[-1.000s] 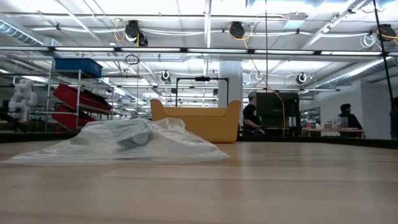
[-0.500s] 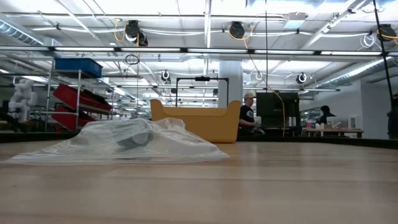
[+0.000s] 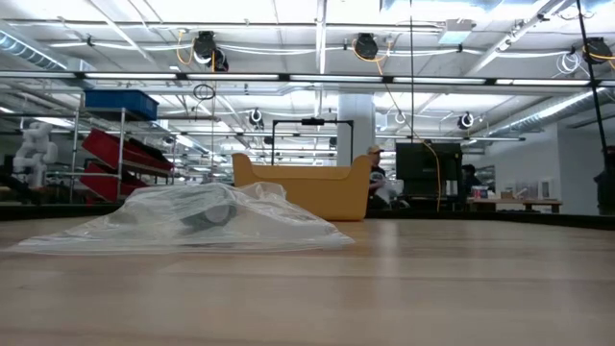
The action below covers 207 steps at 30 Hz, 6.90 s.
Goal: Roll bandage
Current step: Roll the red bandage
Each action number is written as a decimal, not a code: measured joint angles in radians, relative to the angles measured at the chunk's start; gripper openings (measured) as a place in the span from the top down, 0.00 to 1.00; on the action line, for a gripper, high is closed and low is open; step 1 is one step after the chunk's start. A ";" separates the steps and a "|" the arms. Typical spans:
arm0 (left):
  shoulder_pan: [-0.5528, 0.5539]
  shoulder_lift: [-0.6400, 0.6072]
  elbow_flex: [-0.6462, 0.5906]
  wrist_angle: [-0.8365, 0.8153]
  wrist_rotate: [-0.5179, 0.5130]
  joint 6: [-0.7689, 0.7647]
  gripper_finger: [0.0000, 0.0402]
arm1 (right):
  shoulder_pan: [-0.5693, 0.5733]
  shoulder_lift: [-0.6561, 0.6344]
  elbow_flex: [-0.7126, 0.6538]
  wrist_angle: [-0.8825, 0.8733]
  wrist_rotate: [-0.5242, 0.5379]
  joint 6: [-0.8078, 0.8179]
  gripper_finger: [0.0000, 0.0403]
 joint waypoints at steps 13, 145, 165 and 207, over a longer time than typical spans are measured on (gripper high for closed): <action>0.055 0.000 0.000 -0.345 -0.006 -0.153 0.97 | 0.030 0.000 0.000 0.099 0.001 -0.133 0.96; 0.474 -0.230 -0.366 -0.935 0.792 -1.508 0.66 | -0.409 -1.018 -0.929 -0.045 -0.292 0.375 0.96; 0.445 -0.368 -1.112 0.079 0.519 -1.493 0.66 | -0.408 -0.956 -0.988 0.032 -0.287 0.468 0.96; 0.444 -0.428 -1.120 0.130 0.614 -1.387 0.59 | -0.438 -0.808 -0.988 0.314 -0.288 0.332 0.96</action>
